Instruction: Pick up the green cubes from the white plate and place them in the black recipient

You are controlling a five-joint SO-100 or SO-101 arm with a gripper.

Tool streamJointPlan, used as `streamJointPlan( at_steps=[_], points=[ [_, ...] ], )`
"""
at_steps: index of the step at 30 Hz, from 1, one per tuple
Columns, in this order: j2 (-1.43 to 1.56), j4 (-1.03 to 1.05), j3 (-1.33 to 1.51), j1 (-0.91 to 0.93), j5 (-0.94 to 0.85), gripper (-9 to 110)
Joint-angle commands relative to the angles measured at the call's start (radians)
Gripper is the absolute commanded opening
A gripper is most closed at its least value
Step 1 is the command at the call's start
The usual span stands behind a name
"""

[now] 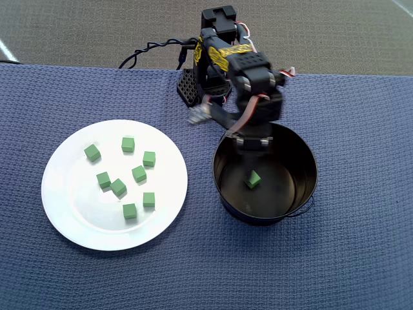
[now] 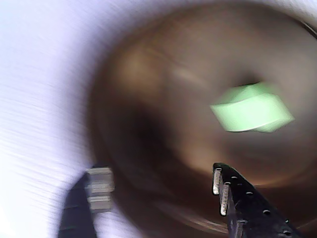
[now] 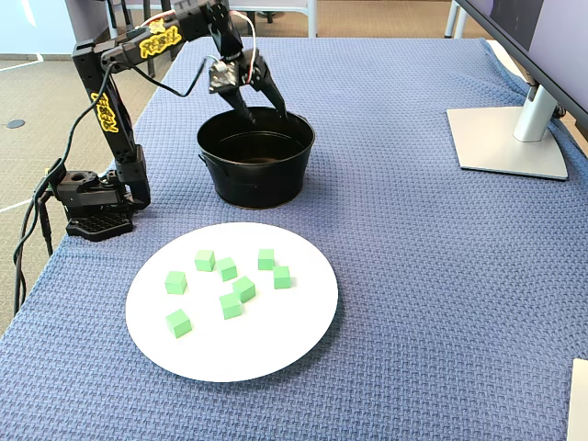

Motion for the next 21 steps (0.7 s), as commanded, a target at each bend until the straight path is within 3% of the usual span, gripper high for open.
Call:
streamJointPlan(
  at_steps=[1,10,21],
  points=[
    [0.055,0.043,-0.167,0.227,0.002,10],
    [-0.055,0.011,-0.074,0.752,-0.098,0],
    [-0.273,-0.072,0.003,1.092,-0.110,0]
  ],
)
